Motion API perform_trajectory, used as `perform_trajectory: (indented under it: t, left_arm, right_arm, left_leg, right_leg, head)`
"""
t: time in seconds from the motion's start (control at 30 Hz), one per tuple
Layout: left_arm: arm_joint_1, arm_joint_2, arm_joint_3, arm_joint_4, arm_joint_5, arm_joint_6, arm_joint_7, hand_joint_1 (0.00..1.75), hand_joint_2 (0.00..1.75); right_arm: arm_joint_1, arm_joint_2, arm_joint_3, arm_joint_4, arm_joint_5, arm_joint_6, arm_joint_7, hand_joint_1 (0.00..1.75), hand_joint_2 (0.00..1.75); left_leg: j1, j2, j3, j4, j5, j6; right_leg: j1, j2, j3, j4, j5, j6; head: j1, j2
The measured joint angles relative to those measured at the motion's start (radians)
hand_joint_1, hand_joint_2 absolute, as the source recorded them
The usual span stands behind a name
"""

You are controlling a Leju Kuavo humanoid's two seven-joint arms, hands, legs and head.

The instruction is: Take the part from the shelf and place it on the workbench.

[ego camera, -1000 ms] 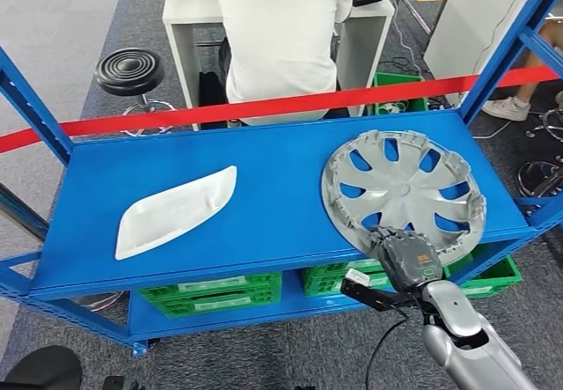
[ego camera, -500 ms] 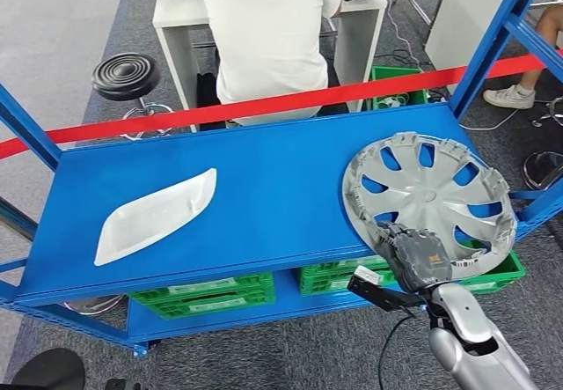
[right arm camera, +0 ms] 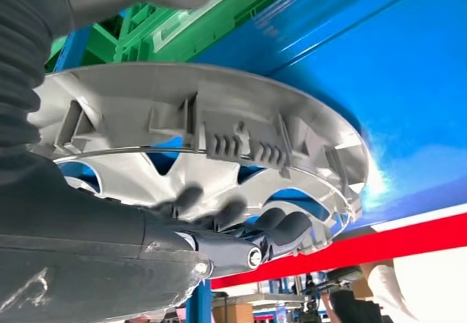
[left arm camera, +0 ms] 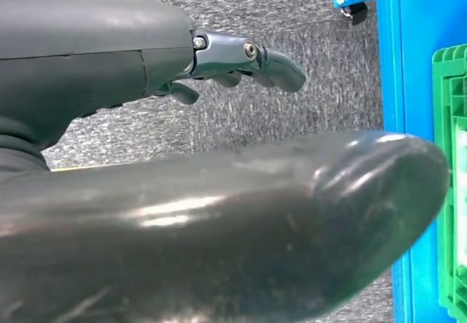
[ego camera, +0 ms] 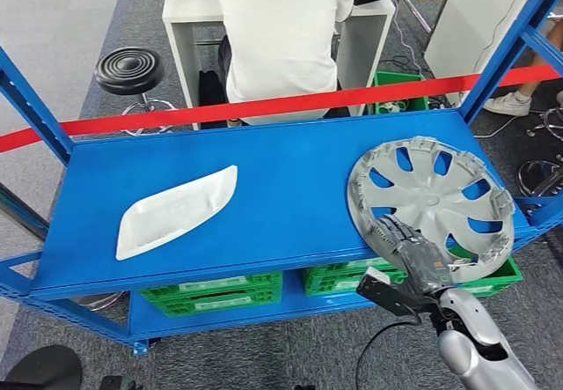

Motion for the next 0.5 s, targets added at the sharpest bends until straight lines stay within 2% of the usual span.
perform_trajectory:
  t: [0.07, 0.1, 0.13, 0.17, 0.23, 0.3, 0.33, 0.4, 0.43, 0.47, 0.5]
  left_arm:
    - [0.0, 0.0, 0.001, 0.0, 0.0, 0.0, 0.0, 0.0, 0.0]
    - [0.0, 0.0, 0.002, 0.0, 0.0, -0.001, 0.0, 0.0, 0.0]
    - [-0.001, 0.001, 0.002, 0.0, 0.0, -0.001, 0.0, 0.0, 0.0]
    - [-0.001, 0.001, 0.002, 0.0, 0.0, -0.001, 0.0, 0.0, 0.0]
    - [-0.001, 0.002, 0.003, 0.0, 0.0, -0.002, -0.002, 0.0, 0.0]
    - [-0.002, 0.002, 0.004, 0.0, 0.0, -0.002, -0.004, 0.0, 0.0]
    - [-0.002, 0.001, 0.004, 0.0, -0.001, -0.003, -0.005, 0.0, 0.0]
    - [-0.002, 0.0, 0.005, 0.0, -0.002, -0.005, -0.006, 0.0, 0.0]
    - [-0.002, -0.001, 0.006, 0.0, -0.002, -0.005, -0.007, 0.0, 0.0]
    - [-0.001, -0.001, 0.006, 0.0, -0.002, -0.006, -0.007, 0.0, 0.0]
    - [0.0, -0.001, 0.007, 0.0, -0.002, -0.007, -0.008, 0.0, 0.0]
  right_arm:
    - [-0.001, -0.002, 0.0, 0.0, 0.0, 0.0, 0.0, 0.0, 1.75]
    - [-0.002, -0.003, -0.001, 0.0, 0.0, 0.0, 0.0, 0.0, 1.75]
    - [-0.002, -0.004, -0.001, 0.0, -0.001, 0.0, 0.0, 0.0, 1.75]
    - [-0.001, -0.004, -0.001, 0.0, -0.002, 0.0, 0.0, 0.0, 1.75]
    - [0.002, -0.005, -0.001, -0.001, -0.003, 0.0, 0.0, 0.0, 1.75]
    - [0.002, -0.006, -0.002, -0.004, -0.002, 0.004, 0.005, 0.0, 1.75]
    - [0.001, -0.008, -0.003, -0.006, 0.003, 0.008, 0.013, 0.0, 1.75]
    - [0.001, -0.014, -0.002, -0.01, 0.026, 0.023, 0.04, 0.0, 1.75]
    - [0.001, -0.018, -0.002, -0.011, 0.041, 0.032, 0.057, 0.0, 1.75]
    - [0.001, -0.023, -0.002, -0.011, 0.056, 0.042, 0.075, 0.0, 1.75]
    - [0.001, -0.028, -0.002, -0.012, 0.069, 0.051, 0.091, 0.0, 1.75]
  left_leg:
    - [0.001, -0.001, 0.004, 0.0, -0.003, -0.005]
    - [-0.001, -0.001, 0.006, 0.002, -0.005, -0.009]
    - [-0.003, -0.002, 0.006, 0.003, -0.006, -0.015]
    - [-0.005, -0.002, 0.005, 0.002, -0.006, -0.02]
    - [-0.005, -0.003, 0.004, -0.002, -0.003, -0.031]
    - [-0.002, -0.001, -0.003, 0.015, -0.02, -0.042]
    - [-0.002, 0.0, -0.02, 0.051, -0.044, -0.046]
    - [-0.001, 0.0, -0.078, 0.178, -0.109, -0.051]
    - [-0.001, 0.001, -0.107, 0.238, -0.132, -0.052]
    - [-0.001, 0.001, -0.125, 0.274, -0.138, -0.052]
    - [-0.001, 0.001, -0.124, 0.272, -0.124, -0.05]
  right_leg:
    - [-0.001, -0.001, 0.063, -0.128, 0.065, -0.001]
    - [-0.002, 0.0, 0.098, -0.195, 0.088, -0.003]
    - [-0.002, 0.001, 0.123, -0.244, 0.103, -0.007]
    - [-0.001, 0.003, 0.133, -0.266, 0.105, -0.012]
    - [0.001, 0.005, 0.132, -0.268, 0.106, -0.026]
    - [0.0, 0.005, 0.131, -0.272, 0.109, -0.039]
    - [-0.001, 0.004, 0.132, -0.273, 0.111, -0.044]
    - [-0.001, 0.002, 0.131, -0.274, 0.11, -0.05]
    - [0.0, 0.002, 0.131, -0.274, 0.11, -0.051]
    - [0.0, 0.001, 0.131, -0.274, 0.11, -0.052]
    - [0.0, 0.001, 0.131, -0.274, 0.111, -0.051]
  head:
    - [0.002, 0.0]
    - [0.004, 0.0]
    - [0.005, 0.0]
    - [0.005, 0.0]
    - [0.003, 0.0]
    - [0.0, 0.0]
    - [-0.004, 0.0]
    - [-0.01, 0.0]
    - [-0.011, 0.0]
    - [-0.012, 0.0]
    - [-0.012, 0.0]
